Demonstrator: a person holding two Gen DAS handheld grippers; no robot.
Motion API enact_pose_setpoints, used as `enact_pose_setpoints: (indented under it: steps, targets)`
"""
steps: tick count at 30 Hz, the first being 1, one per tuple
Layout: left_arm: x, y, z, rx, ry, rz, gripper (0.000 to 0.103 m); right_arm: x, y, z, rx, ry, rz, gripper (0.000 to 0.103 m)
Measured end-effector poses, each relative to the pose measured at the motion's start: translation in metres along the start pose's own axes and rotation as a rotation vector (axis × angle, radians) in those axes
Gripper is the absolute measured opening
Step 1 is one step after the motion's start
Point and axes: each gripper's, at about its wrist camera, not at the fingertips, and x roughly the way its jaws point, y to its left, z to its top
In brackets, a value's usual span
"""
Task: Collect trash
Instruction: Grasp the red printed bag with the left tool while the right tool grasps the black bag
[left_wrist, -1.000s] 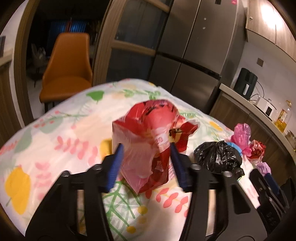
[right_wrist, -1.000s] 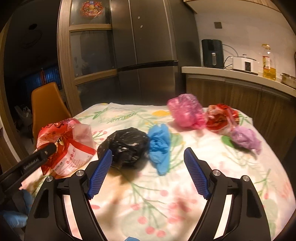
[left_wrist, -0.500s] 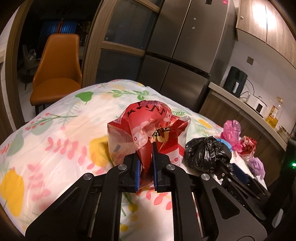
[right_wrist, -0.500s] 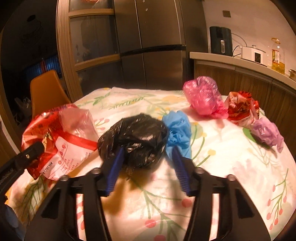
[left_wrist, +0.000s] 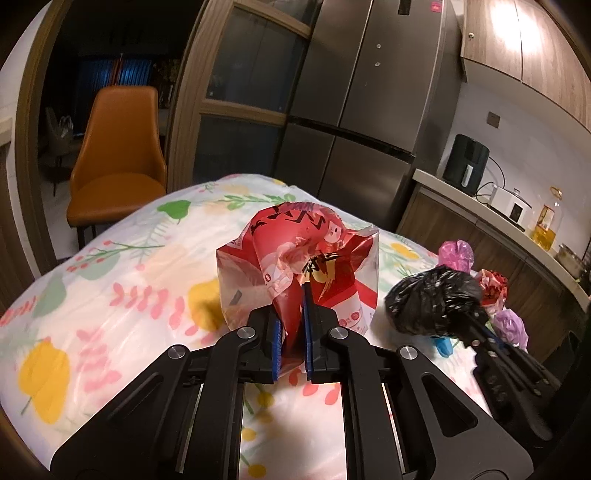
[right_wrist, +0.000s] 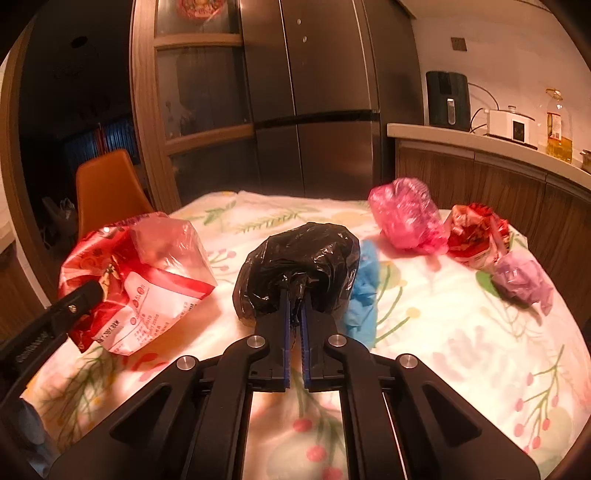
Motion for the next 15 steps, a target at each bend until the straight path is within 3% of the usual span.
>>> enact_pose_setpoints:
  steps: [15]
  targets:
    - [-0.041, -0.045, -0.007, 0.07, -0.045, -0.072, 0.008, -0.083, -0.04, -0.004, 0.049, -0.108, -0.05, 0.005]
